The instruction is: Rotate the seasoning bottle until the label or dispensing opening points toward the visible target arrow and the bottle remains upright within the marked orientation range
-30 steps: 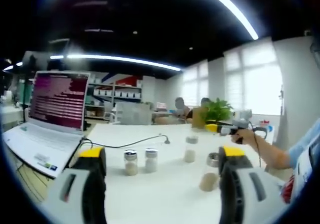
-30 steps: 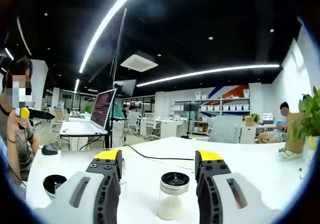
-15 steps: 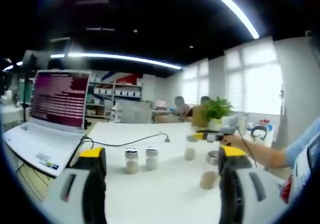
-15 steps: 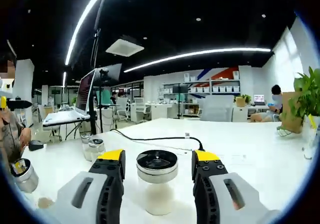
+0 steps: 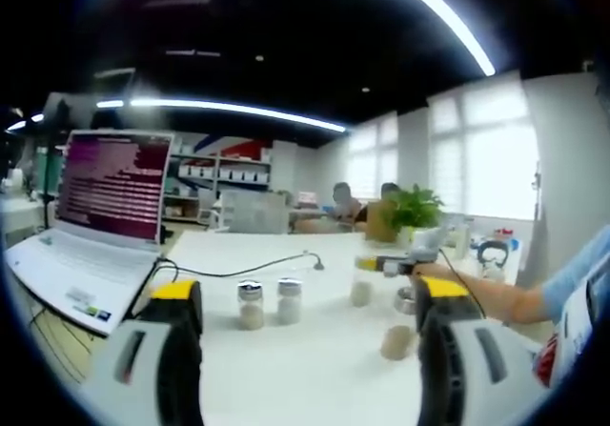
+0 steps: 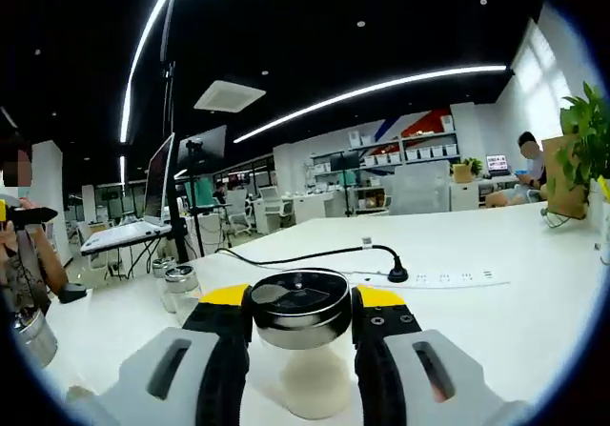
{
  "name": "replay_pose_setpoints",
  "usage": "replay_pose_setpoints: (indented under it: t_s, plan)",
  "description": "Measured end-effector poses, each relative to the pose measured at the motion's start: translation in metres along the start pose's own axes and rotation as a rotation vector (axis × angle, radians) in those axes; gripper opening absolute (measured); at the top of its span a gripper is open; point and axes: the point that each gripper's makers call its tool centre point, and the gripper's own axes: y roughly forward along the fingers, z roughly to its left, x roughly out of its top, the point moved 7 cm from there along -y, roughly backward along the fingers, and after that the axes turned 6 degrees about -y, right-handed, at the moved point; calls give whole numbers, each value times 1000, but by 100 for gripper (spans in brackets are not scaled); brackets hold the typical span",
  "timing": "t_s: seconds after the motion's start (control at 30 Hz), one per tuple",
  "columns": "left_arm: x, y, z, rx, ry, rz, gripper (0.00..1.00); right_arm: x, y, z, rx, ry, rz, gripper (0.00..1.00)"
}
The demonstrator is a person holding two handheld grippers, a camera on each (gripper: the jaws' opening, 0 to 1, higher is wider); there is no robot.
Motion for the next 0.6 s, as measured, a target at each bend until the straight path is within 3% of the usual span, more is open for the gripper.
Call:
replay_pose_setpoints:
  t_s: [0.6]
  plan:
    - [2, -3, 5, 19, -17, -16, 100, 1, -4, 5, -5, -14, 23, 41]
